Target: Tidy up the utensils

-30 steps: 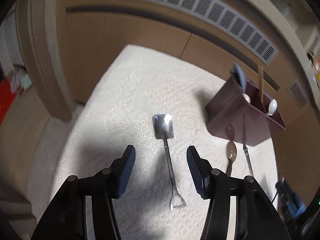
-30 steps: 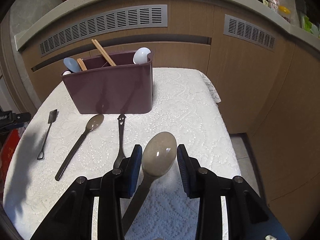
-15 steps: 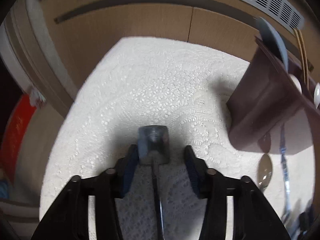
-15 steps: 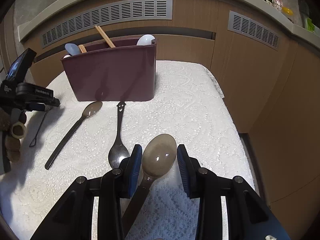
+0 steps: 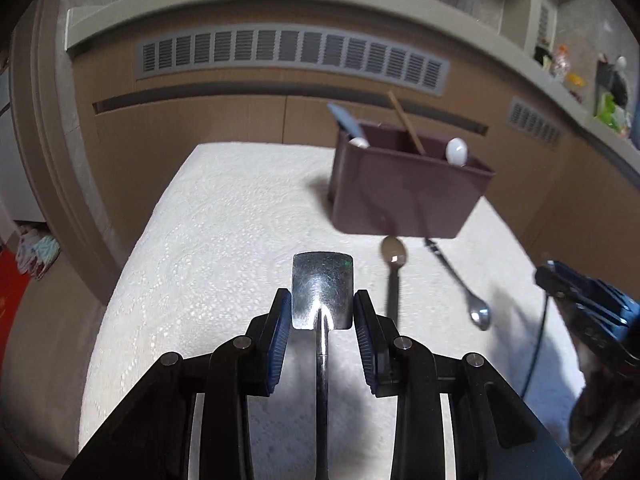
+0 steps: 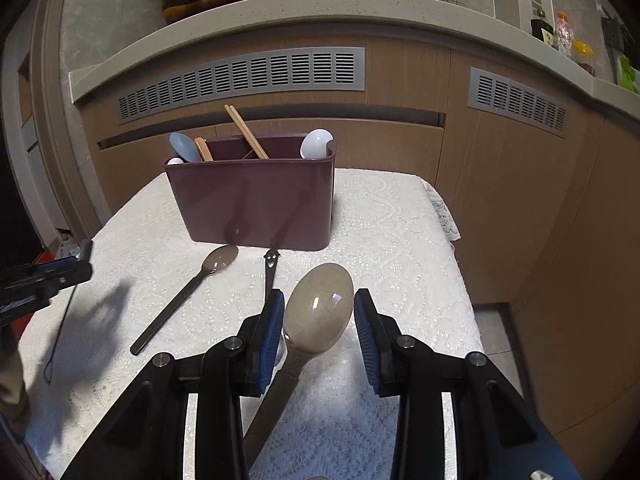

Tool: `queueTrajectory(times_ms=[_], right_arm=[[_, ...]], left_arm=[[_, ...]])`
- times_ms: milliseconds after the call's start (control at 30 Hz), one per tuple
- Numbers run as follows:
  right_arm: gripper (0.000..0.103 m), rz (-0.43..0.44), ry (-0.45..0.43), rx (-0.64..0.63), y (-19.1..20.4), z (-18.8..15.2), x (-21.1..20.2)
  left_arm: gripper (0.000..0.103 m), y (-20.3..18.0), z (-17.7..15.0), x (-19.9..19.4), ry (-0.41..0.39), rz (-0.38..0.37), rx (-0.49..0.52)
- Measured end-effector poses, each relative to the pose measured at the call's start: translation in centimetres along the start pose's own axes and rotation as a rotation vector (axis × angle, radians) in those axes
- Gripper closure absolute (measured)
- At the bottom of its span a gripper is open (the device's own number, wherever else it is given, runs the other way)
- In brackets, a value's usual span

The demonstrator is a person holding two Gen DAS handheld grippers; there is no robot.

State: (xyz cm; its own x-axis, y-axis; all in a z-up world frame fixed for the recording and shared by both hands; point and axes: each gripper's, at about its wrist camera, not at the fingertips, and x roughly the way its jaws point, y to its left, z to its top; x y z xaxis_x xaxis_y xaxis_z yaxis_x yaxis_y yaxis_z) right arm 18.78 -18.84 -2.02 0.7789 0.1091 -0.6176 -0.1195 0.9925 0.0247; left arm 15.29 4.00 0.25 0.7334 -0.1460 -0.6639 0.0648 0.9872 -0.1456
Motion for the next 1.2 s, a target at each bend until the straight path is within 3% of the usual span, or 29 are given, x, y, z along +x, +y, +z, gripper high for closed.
queueTrajectory(times_ms=[133, 233, 400, 500, 700, 867, 1000, 1200], right_arm=[[0.070, -0.001, -0.030, -0.001, 0.3, 0.8, -0.9], [0.073, 0.011, -0.113, -0.007, 0.3, 3.4, -2.8], [0.079, -0.044, -0.363, -0.127, 1.3, 12.1, -7.0], [0.079, -0.042, -0.447, -0.166, 1.9, 16.2, -7.8], [0.080, -0.011, -0.456, -0.189, 2.1, 20.2, -6.2], [0.080, -0.040, -0.426, -0.210, 1.7, 21.3, -3.3], [0.080, -0.027, -0.384, -0.205, 1.4, 21.3, -0.8], [0.080, 0.008, -0.315, -0.178, 0.8, 20.3, 2.4]], left_arm=[[0.070, -0.7, 0.9, -1.9, -0.057, -0.026, -0.002], [0.070, -1.2, 4.3, -4.2, -0.152, -0.082, -0.003], [0.070, -3.3, 12.9, -7.8, -0.398, -0.192, 0.029], [0.070, -3.8, 16.2, -7.9, -0.505, -0.239, 0.021], [0.070, -4.0, 19.9, -3.4, -0.541, -0.301, -0.022], [0.070, -5.0, 21.3, 0.6, -0.543, -0.273, -0.015], [0.070, -5.6, 20.9, 3.4, -0.585, -0.226, -0.026], [0.070, -5.0, 19.2, 8.4, -0.548, -0.182, -0.066]])
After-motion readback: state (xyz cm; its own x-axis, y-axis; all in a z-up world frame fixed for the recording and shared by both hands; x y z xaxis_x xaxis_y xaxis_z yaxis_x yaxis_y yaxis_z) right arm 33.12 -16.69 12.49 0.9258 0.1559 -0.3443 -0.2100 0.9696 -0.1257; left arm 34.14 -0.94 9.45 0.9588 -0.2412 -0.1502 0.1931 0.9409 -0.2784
